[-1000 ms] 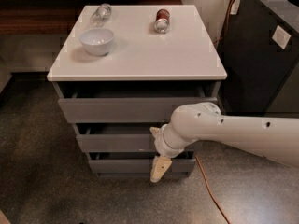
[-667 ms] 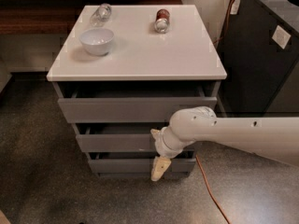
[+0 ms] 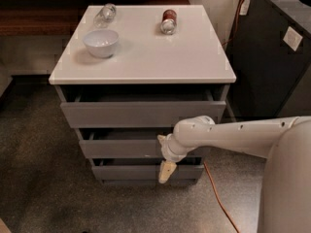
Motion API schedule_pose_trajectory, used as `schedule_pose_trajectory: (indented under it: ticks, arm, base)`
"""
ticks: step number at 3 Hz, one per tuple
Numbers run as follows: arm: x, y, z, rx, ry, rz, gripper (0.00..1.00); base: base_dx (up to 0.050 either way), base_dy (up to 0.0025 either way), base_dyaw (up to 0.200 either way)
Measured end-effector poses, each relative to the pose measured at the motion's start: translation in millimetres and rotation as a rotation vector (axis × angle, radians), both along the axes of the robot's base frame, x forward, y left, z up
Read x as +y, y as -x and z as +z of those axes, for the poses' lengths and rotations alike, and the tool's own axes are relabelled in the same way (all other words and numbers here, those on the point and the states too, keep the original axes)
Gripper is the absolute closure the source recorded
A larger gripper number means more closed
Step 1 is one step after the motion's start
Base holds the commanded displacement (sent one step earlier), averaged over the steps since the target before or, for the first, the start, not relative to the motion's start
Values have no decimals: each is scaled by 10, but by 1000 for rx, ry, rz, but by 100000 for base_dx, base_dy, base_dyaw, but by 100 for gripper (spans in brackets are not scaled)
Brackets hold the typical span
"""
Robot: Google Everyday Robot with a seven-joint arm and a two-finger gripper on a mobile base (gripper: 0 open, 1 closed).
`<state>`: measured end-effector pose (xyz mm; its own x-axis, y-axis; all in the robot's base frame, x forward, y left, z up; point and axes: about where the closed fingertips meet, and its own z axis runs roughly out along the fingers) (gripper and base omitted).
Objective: Pick apple from middle drawer and place on counter
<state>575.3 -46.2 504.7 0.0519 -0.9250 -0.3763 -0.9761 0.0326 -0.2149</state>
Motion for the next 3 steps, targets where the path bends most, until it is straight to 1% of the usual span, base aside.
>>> schedule_pose_trajectory:
  ticks: [2,3]
  arm:
    - [-120,-374,-392,-32,30,-18,0]
    - [-176,-525,-508,-47,48,-33,0]
  base:
    - [0,0,0]
    - [0,0,0]
